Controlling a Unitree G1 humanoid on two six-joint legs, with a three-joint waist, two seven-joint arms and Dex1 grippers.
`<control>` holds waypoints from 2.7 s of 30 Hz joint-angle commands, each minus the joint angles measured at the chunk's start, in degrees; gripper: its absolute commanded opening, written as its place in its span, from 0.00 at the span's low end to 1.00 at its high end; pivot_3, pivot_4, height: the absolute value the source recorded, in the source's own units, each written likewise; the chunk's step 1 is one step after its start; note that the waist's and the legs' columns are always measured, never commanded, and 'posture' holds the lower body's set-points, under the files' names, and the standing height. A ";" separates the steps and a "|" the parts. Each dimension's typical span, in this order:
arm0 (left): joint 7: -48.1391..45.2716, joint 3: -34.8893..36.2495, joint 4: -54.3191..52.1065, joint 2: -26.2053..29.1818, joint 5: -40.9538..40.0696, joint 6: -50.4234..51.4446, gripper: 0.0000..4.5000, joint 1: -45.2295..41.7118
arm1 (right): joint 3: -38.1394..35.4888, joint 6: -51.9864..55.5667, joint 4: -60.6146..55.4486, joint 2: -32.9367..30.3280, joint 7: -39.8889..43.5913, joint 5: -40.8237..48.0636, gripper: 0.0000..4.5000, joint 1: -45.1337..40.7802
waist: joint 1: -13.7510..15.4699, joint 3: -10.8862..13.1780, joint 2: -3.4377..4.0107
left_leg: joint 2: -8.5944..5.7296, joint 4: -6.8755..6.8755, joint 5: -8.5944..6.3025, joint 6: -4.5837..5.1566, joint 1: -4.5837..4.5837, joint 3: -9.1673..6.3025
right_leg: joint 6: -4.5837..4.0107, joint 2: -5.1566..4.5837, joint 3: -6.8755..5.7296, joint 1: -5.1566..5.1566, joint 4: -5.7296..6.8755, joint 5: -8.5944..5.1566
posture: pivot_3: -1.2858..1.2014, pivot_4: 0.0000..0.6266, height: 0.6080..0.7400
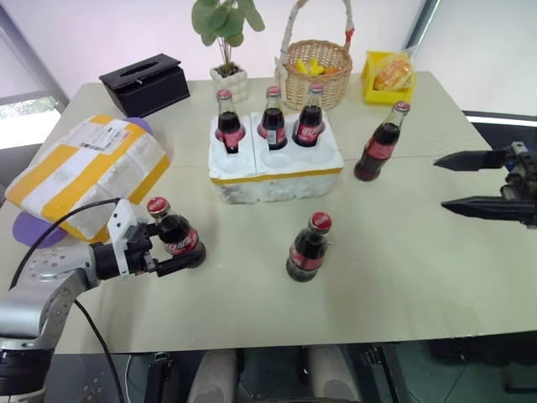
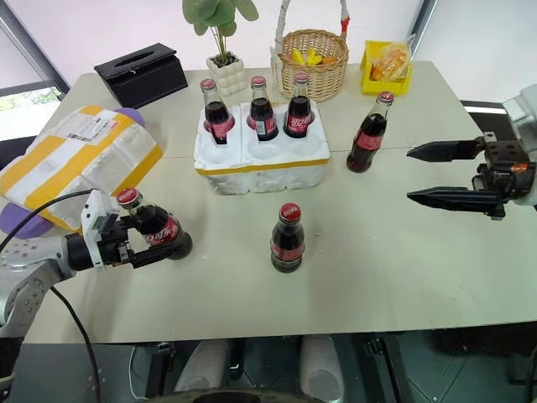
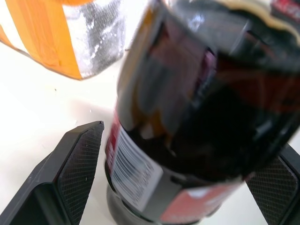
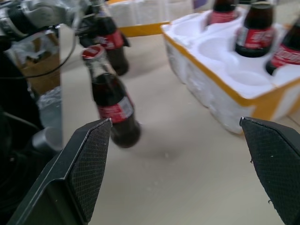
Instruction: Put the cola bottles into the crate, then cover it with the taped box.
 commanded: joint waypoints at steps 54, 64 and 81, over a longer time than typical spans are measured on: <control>-10.88 -16.64 55.95 -15.54 18.69 -10.30 0.87 -61.82 | -6.05 5.01 -13.95 4.28 -15.37 12.98 1.00 1.18 | 1.32 0.16 -0.30 | 0.00 0.07 0.01 0.02 -0.19 -0.08 | 0.47 0.13 0.00 -0.06 -0.06 0.27 | 0.52 0.24 1.00; -10.68 -14.05 53.35 -15.51 19.16 -10.70 0.98 -58.43 | -5.56 3.87 -13.26 4.78 -16.31 11.98 1.00 1.52 | 1.25 0.16 -0.30 | 0.00 0.08 0.01 0.02 -0.18 -0.09 | 0.50 0.13 0.00 -0.06 -0.04 0.29 | 0.52 0.24 1.00; -21.42 -0.02 3.39 10.48 -9.62 24.48 0.98 -35.85 | -2.91 -4.98 -10.57 4.96 -11.52 2.90 1.00 13.00 | 1.22 0.16 -0.28 | 0.04 0.08 0.01 0.02 -0.02 -0.09 | 0.36 0.13 0.02 0.10 -0.04 0.10 | 0.52 0.24 1.00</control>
